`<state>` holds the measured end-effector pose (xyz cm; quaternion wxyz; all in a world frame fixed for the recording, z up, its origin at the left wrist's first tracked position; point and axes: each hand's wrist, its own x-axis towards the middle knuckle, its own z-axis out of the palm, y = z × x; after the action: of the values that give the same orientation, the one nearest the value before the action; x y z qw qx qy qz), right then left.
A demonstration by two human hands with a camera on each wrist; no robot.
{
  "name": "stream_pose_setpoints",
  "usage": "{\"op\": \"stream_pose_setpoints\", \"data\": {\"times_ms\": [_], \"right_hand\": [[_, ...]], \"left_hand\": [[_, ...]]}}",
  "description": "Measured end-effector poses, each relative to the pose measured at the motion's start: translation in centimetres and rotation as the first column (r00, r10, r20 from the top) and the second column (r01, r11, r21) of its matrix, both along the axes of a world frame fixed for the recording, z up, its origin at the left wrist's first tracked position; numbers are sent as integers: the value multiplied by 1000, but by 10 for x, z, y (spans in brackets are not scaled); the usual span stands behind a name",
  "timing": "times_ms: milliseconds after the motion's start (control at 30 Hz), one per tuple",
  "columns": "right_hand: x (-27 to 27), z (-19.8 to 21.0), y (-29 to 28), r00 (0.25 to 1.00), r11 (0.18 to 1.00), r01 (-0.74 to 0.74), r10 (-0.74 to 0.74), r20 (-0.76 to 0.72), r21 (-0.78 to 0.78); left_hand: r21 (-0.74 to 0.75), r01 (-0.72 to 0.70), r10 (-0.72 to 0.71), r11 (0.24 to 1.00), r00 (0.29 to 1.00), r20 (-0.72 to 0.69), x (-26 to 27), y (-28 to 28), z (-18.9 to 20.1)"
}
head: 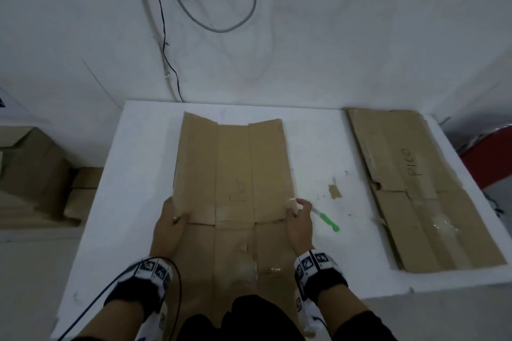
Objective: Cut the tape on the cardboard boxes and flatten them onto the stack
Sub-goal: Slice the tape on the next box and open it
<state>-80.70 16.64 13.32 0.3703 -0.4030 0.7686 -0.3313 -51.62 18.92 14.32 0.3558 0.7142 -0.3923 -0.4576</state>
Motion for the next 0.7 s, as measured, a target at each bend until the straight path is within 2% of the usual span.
{"op": "stream_pose_setpoints", "data": {"times_ms": [100, 200, 367, 533, 700], "right_hand": [[-3, 11, 21, 1000, 999, 10, -11, -22, -53], [-20, 32, 29, 998, 990, 64, -66, -16, -122], [-73, 59, 24, 987, 961, 137, -153, -51, -239], [-162, 91, 7, 960, 917, 206, -257, -110, -342], [-288, 102, -18, 937, 908, 248, -313, -155, -337]], "left_hand": [[-67, -19, 17, 998, 999, -30, -15, 16, 14], [-139, 26, -35, 990, 998, -59, -34, 13, 33], [-271, 122, -129, 955, 992, -9, -85, -11, 69], [-343, 181, -205, 922, 978, -34, -172, -48, 88], [-377, 194, -245, 906, 965, -92, -301, -77, 84]]}}
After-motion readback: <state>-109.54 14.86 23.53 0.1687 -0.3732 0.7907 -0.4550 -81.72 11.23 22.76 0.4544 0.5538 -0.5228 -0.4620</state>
